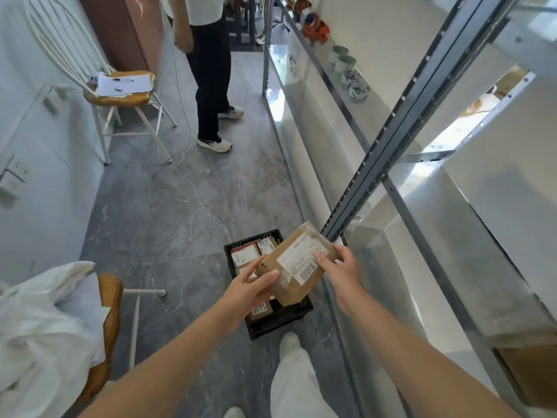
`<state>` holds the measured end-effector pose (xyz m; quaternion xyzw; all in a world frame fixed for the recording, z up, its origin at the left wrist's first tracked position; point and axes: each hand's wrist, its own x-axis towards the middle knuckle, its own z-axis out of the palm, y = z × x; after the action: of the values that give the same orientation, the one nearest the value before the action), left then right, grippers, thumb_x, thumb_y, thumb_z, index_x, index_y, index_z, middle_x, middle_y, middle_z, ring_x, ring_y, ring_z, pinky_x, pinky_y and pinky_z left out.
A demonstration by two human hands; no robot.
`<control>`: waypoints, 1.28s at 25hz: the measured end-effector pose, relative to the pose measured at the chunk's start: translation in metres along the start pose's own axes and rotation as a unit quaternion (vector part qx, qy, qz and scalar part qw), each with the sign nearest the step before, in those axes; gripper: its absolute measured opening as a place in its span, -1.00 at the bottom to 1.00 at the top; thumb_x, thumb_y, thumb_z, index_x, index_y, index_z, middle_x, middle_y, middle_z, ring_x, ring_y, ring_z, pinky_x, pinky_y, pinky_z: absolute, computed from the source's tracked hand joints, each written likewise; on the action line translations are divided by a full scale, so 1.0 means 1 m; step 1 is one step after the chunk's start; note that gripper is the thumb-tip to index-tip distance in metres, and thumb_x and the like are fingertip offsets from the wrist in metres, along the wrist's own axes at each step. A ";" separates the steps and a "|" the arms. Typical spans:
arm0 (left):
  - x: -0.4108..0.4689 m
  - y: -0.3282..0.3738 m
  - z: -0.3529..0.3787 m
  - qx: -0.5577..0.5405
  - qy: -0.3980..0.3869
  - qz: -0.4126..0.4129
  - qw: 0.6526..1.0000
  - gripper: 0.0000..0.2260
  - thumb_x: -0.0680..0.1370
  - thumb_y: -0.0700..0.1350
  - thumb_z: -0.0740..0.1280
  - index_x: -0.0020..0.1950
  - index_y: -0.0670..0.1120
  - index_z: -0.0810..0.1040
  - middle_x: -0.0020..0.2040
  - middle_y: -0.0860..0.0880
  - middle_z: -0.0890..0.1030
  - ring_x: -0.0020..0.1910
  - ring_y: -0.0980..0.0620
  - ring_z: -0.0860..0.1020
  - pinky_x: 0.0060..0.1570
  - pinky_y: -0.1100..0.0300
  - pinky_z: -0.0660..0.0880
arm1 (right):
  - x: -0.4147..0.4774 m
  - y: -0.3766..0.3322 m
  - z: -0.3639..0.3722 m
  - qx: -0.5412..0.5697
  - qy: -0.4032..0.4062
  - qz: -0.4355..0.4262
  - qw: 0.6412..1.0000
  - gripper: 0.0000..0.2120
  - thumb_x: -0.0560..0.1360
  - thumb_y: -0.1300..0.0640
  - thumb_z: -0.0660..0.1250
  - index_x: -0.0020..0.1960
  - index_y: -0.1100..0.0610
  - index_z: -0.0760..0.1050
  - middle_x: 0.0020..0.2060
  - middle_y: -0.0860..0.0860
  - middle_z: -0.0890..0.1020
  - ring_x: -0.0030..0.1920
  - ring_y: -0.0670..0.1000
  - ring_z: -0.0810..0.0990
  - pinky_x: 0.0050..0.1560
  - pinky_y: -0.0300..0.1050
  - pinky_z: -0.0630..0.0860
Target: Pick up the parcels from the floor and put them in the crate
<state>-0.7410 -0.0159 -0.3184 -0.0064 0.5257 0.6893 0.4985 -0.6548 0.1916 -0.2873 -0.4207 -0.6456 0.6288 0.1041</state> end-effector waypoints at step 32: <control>0.269 0.008 0.001 0.066 0.274 0.024 0.959 -0.60 0.37 0.06 0.56 0.04 0.16 0.39 0.04 0.03 0.59 -0.06 0.10 0.66 -0.10 -0.04 0.66 | 0.263 0.073 0.027 0.041 -0.112 0.331 0.936 -0.69 0.55 0.09 0.38 0.22 0.23 0.49 0.10 0.14 0.66 0.10 0.11 0.66 0.12 0.09 0.62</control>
<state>-0.8814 0.1688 -0.4553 -0.1501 0.6865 0.6365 0.3180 -0.8062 0.3389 -0.4621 -0.5330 -0.4509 0.6965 -0.1655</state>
